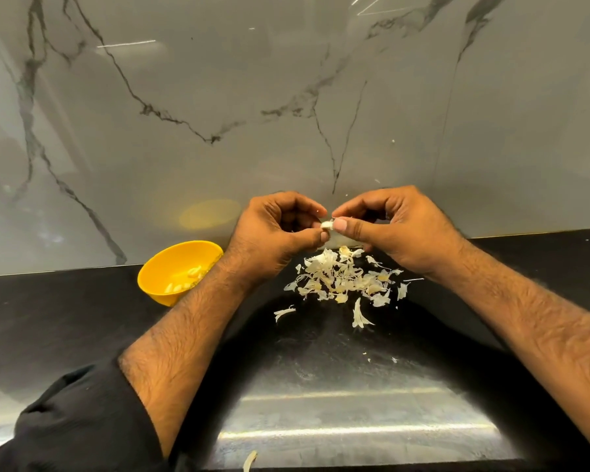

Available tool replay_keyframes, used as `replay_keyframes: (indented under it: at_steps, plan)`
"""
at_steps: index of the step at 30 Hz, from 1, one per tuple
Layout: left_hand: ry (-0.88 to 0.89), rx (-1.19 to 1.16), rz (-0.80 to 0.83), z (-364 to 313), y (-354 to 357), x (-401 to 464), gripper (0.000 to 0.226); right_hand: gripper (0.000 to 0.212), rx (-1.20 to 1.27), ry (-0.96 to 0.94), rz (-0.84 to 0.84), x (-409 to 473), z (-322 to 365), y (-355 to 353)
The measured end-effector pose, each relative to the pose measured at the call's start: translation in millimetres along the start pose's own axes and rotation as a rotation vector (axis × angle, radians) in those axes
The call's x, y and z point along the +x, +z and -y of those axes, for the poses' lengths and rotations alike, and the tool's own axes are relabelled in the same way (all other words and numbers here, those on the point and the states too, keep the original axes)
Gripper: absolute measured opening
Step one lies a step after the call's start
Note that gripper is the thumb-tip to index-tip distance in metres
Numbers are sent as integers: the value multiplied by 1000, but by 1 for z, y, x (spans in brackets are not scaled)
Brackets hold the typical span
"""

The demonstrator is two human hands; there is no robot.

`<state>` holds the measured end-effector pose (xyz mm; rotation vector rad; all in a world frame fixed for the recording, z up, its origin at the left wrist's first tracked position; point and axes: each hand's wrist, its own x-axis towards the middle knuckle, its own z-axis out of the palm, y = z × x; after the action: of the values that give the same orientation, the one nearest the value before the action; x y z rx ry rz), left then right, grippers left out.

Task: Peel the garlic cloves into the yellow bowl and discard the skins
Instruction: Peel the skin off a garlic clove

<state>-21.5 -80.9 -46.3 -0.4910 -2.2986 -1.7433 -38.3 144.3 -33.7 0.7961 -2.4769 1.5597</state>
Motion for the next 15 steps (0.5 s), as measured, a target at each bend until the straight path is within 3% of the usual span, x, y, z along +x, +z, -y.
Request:
replay_keyframes:
  at_steps: [3, 9, 12, 15]
  plan:
    - [21, 70, 12, -1, 5, -1, 26, 16, -37, -27, 17, 0, 0, 4]
    - [17, 128, -26, -2, 12, -2, 50, 13, -21, 27, 3, 3, -2, 0]
    - [14, 196, -59, 0, 10, -2, 46, 15, -61, 72, 3, 4, -2, -13]
    - [28, 367, -90, 2, 11, -1, 33, 12, -321, 144, 67, 2, -4, -37]
